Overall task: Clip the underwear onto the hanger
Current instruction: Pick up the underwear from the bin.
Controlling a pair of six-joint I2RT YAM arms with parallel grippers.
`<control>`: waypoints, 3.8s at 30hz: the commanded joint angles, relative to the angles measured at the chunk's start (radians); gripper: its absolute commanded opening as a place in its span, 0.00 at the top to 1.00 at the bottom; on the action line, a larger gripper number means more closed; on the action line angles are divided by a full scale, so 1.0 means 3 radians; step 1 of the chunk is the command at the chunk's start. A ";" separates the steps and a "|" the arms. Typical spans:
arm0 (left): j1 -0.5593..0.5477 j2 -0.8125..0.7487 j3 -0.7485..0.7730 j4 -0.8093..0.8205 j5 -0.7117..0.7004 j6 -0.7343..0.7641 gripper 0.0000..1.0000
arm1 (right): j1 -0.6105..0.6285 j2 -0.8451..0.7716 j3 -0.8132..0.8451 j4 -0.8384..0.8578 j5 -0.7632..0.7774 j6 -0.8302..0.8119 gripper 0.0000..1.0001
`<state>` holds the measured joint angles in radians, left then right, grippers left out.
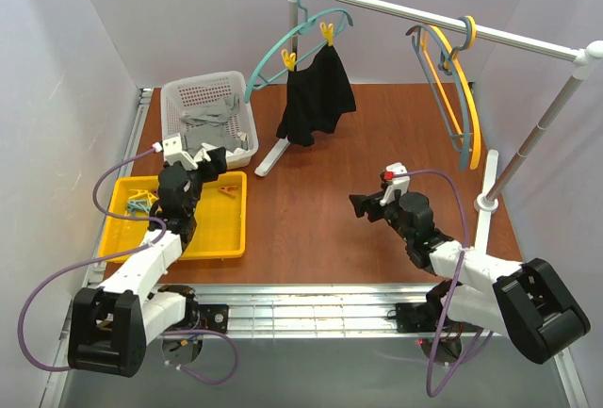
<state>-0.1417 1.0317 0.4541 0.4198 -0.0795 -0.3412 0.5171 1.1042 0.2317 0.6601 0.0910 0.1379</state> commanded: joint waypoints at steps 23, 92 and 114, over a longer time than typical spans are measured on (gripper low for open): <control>0.0033 0.0840 0.0822 -0.0218 0.0392 0.0411 0.05 | 0.1467 0.0170 0.2311 -0.1019 0.0596 -0.0833 0.01; 0.0161 0.2376 0.3431 -0.0996 0.0097 0.1025 1.00 | 0.1232 -0.0894 0.1365 -0.0805 0.1098 -0.0797 0.01; -0.0489 -0.0115 0.2265 -0.1378 -0.0131 0.1035 1.00 | 0.1176 -0.1078 0.1227 -0.0794 0.0985 -0.0644 0.01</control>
<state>-0.2829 1.0340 1.1358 0.1177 -0.1898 -0.0265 0.8745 0.7868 0.6056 0.3767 0.3901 -0.0734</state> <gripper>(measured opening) 0.002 0.986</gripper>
